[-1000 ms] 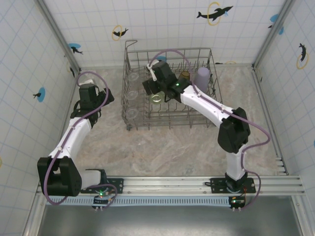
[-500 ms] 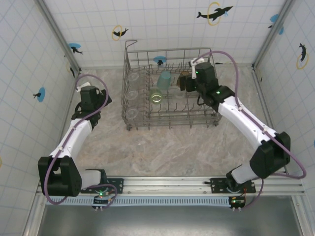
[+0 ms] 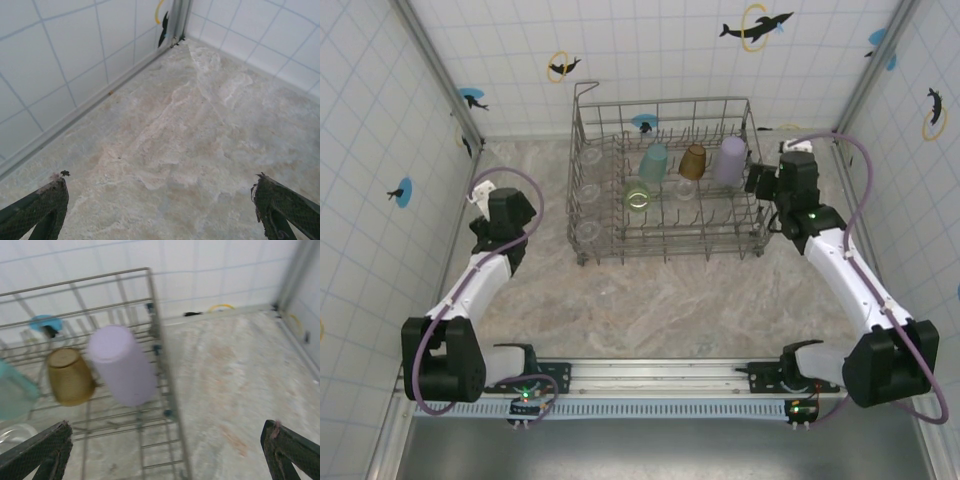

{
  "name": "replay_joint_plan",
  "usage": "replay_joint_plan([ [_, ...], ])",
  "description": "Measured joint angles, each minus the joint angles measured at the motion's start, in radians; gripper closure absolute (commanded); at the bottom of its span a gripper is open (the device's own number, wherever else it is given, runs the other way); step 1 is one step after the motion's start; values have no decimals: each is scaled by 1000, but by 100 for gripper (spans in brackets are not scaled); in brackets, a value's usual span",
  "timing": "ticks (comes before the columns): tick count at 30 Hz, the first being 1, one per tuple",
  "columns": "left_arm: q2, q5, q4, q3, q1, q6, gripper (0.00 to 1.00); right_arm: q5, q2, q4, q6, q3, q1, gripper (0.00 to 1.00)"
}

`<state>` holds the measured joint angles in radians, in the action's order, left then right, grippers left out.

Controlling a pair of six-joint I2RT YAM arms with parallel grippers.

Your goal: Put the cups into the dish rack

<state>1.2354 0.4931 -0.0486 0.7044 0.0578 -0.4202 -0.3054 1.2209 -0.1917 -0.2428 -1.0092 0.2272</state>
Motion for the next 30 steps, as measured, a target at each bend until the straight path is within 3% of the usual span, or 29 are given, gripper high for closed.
replay_joint_plan([
  [8, 27, 64, -75, -145, 0, -7, 3, -98, -75, 50, -110, 173, -166, 0],
  [20, 49, 111, -288, -391, 0, 5, 3, -256, -140, 248, -115, 451, -210, 0],
  [30, 18, 98, -579, -620, 0, 51, 3, -320, -205, 481, -63, 721, -210, 0],
])
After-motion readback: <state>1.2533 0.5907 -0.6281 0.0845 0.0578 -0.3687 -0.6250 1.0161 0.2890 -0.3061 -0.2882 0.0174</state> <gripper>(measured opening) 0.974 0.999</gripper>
